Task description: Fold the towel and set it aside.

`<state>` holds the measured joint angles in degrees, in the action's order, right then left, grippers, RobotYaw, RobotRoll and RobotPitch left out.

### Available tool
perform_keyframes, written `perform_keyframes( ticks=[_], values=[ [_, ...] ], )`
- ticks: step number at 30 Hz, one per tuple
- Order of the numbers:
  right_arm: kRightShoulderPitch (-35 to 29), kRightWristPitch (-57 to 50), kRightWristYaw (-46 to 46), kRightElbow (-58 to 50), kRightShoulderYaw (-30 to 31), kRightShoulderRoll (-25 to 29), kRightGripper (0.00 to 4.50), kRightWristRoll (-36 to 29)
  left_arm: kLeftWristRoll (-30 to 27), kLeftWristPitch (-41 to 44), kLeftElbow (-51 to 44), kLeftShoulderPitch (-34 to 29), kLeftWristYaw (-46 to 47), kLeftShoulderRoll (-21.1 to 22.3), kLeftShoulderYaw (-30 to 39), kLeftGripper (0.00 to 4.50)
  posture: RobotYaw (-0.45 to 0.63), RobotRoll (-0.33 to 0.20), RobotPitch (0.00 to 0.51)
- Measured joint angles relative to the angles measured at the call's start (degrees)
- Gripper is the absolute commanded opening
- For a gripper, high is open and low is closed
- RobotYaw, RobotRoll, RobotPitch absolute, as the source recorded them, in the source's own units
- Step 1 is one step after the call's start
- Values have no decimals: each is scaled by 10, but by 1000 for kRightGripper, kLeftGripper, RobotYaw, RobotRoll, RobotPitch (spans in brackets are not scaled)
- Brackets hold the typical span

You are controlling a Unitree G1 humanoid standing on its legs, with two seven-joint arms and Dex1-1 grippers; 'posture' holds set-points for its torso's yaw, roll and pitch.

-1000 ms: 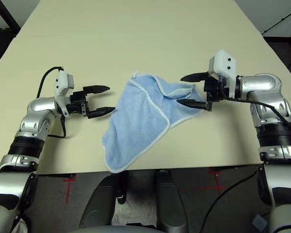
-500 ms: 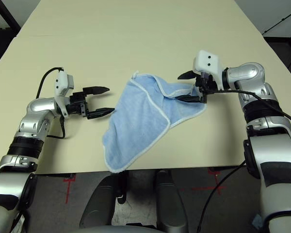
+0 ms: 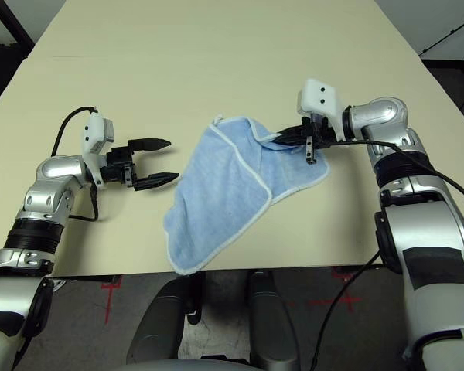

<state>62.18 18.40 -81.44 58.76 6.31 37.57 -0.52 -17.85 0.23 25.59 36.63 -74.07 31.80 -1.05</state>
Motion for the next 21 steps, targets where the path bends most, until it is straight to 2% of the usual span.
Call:
perform_keyframes(
  ticks=[5, 10, 13, 17, 21],
  values=[
    [-15, -25, -6, -42, -23, 14, 9, -23, 0, 0, 4, 8, -3, 0, 0, 4500, 41, 0, 157],
    [-60, -72, 27, -112, -57, 10, 9, -61, 0, 27, 9, 12, 16, -1, 3, 4500, 37, 0, 151],
    [-91, -84, 96, -174, -83, -16, 9, -81, -5, 73, 4, 16, 69, -20, 22, 4500, 38, 0, 151],
    [-119, -78, 200, -222, -91, -55, 9, -75, -12, 129, -21, 27, 150, -44, 42, 4500, 43, 0, 154],
    [-98, -55, 288, -215, -91, -92, 9, -57, -14, 173, -45, 36, 213, -66, 50, 4500, 45, 0, 147]
  ],
)
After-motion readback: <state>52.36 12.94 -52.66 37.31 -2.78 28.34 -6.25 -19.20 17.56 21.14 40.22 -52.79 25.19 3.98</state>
